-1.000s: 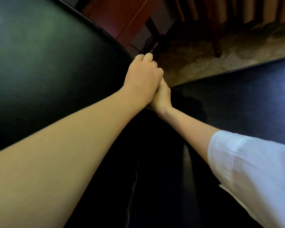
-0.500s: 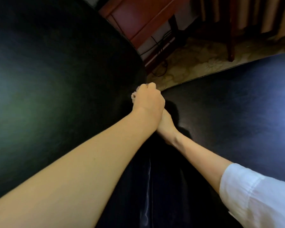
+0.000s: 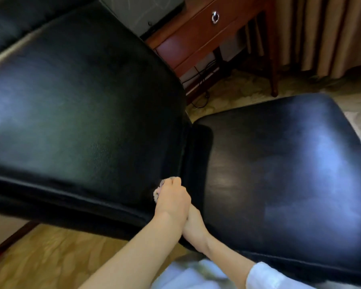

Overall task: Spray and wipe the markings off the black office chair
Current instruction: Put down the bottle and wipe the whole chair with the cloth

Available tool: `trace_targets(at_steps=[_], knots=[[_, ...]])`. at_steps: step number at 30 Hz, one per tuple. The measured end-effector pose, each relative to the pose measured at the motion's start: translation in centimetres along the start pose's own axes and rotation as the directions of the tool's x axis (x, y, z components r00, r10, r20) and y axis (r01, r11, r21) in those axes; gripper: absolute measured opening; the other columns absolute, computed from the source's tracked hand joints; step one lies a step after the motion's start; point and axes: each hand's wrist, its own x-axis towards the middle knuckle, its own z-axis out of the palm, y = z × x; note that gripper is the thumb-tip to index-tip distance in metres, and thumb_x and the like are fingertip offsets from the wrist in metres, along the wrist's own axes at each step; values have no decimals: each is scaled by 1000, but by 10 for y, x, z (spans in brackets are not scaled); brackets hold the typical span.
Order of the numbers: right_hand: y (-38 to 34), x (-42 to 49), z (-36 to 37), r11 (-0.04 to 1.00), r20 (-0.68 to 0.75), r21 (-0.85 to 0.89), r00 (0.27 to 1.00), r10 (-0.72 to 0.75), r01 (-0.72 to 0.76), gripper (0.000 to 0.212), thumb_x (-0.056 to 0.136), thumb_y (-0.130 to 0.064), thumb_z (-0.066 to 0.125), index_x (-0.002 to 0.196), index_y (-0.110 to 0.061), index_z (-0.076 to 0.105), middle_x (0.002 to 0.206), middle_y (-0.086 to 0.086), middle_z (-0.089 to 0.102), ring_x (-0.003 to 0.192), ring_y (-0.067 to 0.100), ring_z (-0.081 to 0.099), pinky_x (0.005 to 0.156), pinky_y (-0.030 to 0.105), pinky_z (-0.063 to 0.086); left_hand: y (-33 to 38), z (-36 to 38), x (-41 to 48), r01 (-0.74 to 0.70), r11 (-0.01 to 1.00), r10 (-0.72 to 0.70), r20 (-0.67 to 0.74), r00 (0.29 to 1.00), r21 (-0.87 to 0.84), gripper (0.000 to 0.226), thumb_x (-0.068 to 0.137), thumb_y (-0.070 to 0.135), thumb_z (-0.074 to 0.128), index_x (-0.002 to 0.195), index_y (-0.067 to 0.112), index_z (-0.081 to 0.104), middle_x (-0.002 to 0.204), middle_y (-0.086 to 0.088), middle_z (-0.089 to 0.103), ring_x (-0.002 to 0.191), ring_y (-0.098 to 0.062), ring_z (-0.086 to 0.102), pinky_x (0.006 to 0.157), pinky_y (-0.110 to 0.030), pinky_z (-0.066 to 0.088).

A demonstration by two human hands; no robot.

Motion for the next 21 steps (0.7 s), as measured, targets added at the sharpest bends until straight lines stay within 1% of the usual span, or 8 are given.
trace_targets(at_steps=[2,3,7,9,12,15,18,21], knots=[[7,-17,3,999,41,21,999,24,-25,21,89,-3,56,106,-13,62,97,13,69,83,7,57,72,29,52,10,2,-17,-1,998,2,28,1000,-57,30,100,17,40,124,12,57,131,-10,49,123,-27,36,80,-34,30],[9,-25,6,999,63,25,998,30,-32,23,88,-1,56,106,-13,63,97,11,69,82,4,57,72,28,51,14,6,-24,-19,997,22,42,999,-69,29,99,15,40,123,12,57,130,-9,49,122,-27,36,82,-35,29],[10,-50,16,999,160,50,987,13,-21,26,83,3,55,97,-16,64,85,-3,68,75,-3,56,69,22,48,17,27,-45,-87,996,88,94,992,-16,29,97,10,40,121,7,55,126,-10,53,121,-29,33,97,-37,31],[8,-52,14,996,135,89,990,-31,19,23,80,5,52,91,-12,62,79,2,65,73,0,52,68,22,43,14,31,-49,-118,992,114,90,989,43,31,96,6,41,125,4,52,129,-15,50,126,-33,29,102,-40,31],[-1,-37,-3,990,31,95,994,-109,105,32,72,11,46,91,-11,61,82,10,64,75,5,53,66,25,42,8,21,-38,-111,992,114,-35,993,64,33,97,10,42,128,8,49,131,-16,49,128,-35,29,107,-45,26],[-22,-2,-34,976,-134,45,970,-204,212,46,70,17,47,98,-15,64,88,-2,68,84,5,62,72,19,48,-6,1,0,-41,998,49,-227,973,37,34,96,14,44,130,11,46,131,-13,49,129,-35,29,107,-42,24],[-41,56,-69,962,-299,-27,916,-268,272,49,72,17,49,109,-12,64,101,-2,68,96,9,63,85,28,51,-24,-27,53,28,1000,-26,-402,915,-2,35,96,17,45,131,13,46,132,-9,49,129,-32,32,107,-40,26],[-54,118,-94,952,-406,-86,862,-304,295,44,77,11,53,113,-14,62,106,0,66,98,13,61,88,35,51,-38,-57,105,84,996,-56,-479,876,37,38,91,20,56,128,14,51,130,-9,53,130,-31,36,109,-41,30]])
